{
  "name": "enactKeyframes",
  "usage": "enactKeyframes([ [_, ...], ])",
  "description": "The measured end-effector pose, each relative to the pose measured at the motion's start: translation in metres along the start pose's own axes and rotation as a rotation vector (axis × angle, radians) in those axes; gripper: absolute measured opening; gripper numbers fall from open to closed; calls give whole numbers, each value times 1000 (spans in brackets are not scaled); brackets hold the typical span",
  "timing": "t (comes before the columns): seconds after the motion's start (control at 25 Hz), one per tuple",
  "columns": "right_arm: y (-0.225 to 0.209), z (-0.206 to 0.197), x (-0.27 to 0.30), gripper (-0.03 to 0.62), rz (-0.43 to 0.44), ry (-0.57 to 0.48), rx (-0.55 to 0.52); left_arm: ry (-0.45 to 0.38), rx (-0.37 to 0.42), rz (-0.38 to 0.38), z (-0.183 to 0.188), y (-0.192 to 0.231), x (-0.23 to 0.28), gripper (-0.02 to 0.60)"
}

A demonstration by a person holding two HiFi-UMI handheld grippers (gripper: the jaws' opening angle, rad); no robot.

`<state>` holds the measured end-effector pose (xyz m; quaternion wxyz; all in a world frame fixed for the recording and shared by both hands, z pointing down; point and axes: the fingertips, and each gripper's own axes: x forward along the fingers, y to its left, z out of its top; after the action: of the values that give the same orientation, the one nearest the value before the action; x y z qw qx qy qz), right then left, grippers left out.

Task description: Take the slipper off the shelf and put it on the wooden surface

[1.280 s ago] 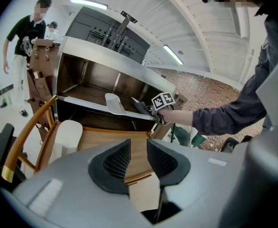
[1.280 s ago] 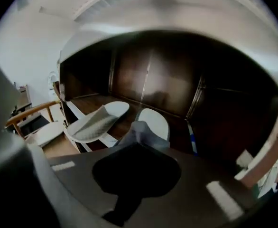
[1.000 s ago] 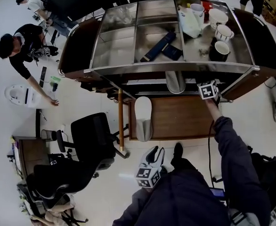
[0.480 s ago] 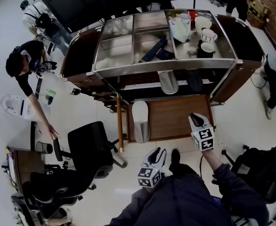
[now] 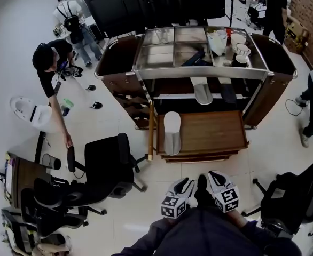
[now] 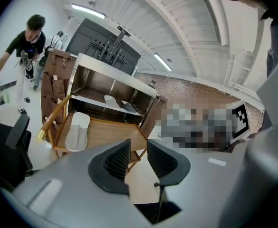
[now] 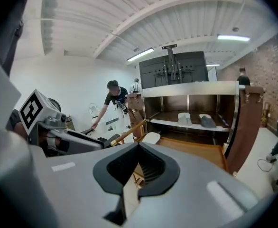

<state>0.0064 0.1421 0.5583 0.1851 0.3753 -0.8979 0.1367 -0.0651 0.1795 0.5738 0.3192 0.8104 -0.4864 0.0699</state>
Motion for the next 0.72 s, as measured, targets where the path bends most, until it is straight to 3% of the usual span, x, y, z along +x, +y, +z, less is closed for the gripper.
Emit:
enactKeyframes([
  [0.2, 41, -5, -25, 2, -14, -10, 19, -25, -8, 5, -19, -9, -38, 127],
  [0.4, 96, -31, -43, 2, 57, 24, 4, -36, -2, -2, -34, -20, -63, 127],
  [0.72, 114, -36, -56, 2, 88, 20, -21, -60, -1, 17, -47, -27, -90, 126],
])
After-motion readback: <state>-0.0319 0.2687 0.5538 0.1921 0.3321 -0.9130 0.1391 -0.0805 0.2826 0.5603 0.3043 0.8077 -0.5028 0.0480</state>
